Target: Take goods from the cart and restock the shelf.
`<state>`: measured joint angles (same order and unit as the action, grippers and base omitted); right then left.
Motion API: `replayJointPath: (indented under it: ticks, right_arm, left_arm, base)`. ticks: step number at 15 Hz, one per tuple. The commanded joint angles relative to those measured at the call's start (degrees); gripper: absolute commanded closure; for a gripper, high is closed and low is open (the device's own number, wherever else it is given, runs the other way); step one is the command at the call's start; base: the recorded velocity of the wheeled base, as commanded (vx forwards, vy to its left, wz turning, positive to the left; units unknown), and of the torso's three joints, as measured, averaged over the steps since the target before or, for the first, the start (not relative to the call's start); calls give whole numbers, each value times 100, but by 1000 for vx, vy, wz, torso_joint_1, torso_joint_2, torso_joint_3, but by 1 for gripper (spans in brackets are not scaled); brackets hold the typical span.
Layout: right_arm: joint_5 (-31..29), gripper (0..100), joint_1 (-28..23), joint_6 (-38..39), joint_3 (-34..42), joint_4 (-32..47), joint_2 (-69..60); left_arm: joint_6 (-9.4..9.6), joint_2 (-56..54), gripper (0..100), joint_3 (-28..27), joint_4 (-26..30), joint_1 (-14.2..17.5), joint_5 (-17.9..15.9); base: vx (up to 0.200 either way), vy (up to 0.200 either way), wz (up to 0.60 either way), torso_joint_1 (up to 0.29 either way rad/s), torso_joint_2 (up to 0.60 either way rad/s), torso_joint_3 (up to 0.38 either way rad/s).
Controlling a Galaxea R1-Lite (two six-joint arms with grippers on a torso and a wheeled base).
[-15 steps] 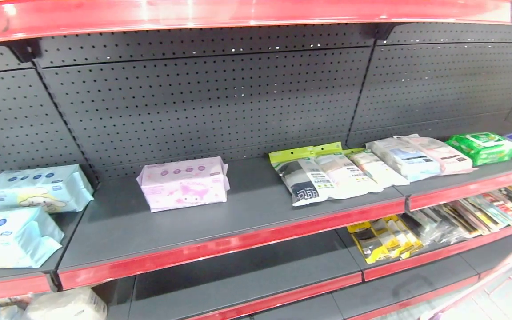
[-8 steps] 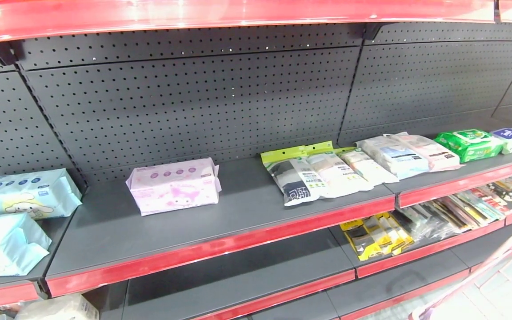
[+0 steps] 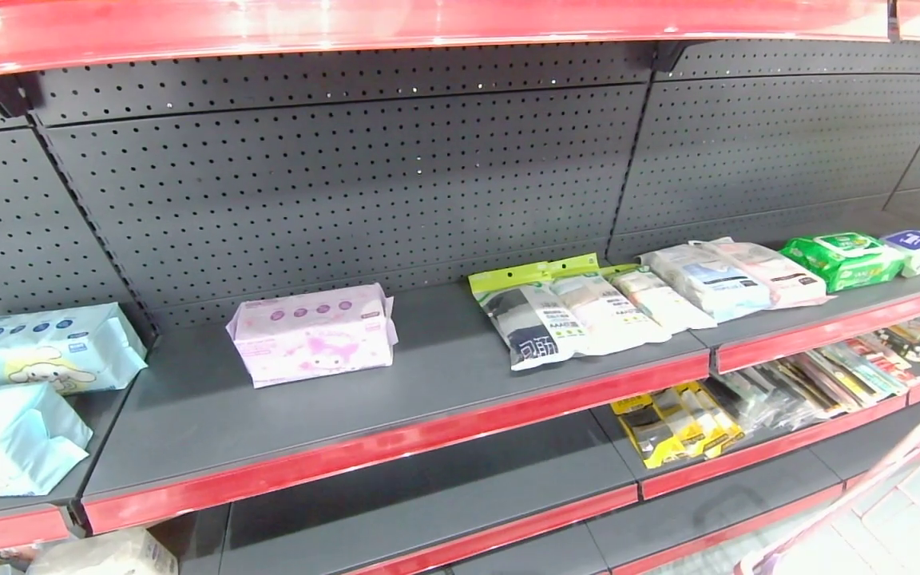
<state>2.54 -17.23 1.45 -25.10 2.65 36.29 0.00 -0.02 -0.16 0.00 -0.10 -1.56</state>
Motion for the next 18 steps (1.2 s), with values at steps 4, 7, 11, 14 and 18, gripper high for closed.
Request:
replayJointPath:
  ticks: [4,7,11,14,18]
  right_arm:
    - [959,0,-2452,-3230,-1252,439,4905]
    - [1179,0,-3322,-4698,-742,201,5889]
    - [1794,0,-4007,-6464,251,-1978,7287]
    - [1821,0,-4007,-6842,242,-2049,7656]
    - [1812,0,-4007,-6939,295,-2005,7920]
  left_arm:
    - [0,2,0,-2,0,1,-2]
    - [0,2,0,-2,0,1,-2]
    - [0,2,0,7,0,1,-2]
    - [0,2,0,7,0,1,-2]
    - [0,2,0,-2,0,1,-2]
  base:
    - [0,0,0,0,0,0]
    - [0,0,0,0,0,0]
    - [0,0,0,0,0,0]
    - [0,0,0,0,0,0]
    - [0,0,0,0,0,0]
